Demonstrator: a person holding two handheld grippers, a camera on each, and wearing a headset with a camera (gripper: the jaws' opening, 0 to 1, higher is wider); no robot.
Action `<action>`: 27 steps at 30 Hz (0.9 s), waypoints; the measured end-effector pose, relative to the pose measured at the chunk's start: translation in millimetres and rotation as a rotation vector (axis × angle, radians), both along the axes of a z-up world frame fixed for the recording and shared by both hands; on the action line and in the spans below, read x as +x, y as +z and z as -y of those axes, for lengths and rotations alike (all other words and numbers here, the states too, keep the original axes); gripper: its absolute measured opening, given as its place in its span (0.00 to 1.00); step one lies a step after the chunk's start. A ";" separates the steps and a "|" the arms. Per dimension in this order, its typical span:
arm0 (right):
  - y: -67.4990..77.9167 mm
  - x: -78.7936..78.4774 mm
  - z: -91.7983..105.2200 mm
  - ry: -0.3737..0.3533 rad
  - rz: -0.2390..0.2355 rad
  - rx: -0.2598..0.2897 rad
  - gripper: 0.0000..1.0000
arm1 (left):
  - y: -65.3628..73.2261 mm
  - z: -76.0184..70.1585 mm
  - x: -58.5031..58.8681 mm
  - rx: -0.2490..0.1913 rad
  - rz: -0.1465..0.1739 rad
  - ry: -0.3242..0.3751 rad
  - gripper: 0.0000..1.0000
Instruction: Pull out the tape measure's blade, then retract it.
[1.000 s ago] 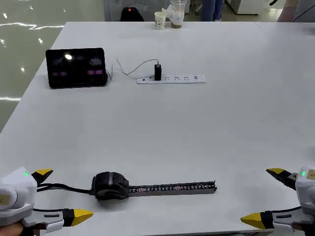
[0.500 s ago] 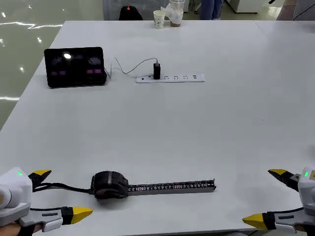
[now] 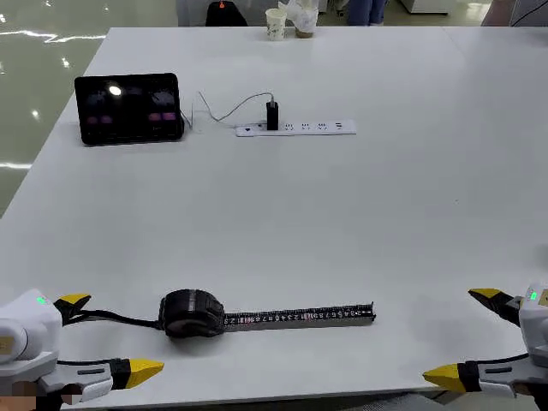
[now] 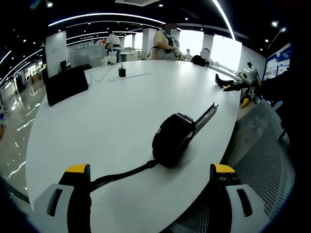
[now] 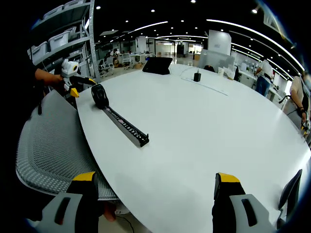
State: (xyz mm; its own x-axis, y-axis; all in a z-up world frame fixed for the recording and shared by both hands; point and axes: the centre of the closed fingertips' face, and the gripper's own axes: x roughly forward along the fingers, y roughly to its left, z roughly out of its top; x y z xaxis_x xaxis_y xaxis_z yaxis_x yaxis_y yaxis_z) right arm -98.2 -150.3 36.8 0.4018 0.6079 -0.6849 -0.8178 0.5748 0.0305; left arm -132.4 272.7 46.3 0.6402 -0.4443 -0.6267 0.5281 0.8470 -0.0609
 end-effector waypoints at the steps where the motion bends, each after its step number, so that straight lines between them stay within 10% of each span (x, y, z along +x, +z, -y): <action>1: 1.2 -0.4 -1.0 0.005 0.005 -0.001 0.99 | 0.4 -0.6 0.3 0.001 0.000 0.001 0.99; 16: 1.5 4.5 -0.2 0.049 0.006 -0.041 0.99 | 5.5 6.5 6.6 0.014 0.004 0.013 0.99; 27: 11.5 13.4 -7.3 0.088 0.021 -0.070 0.99 | 10.1 39.9 16.6 -0.005 0.016 0.031 0.99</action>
State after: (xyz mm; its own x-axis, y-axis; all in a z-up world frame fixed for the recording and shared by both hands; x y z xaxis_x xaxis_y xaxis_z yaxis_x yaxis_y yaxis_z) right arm -84.8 -143.0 48.3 0.3632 0.5928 -0.7188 -0.8654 0.5004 -0.0246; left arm -115.9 232.8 56.4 0.6636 -0.4273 -0.6141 0.5030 0.8624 -0.0566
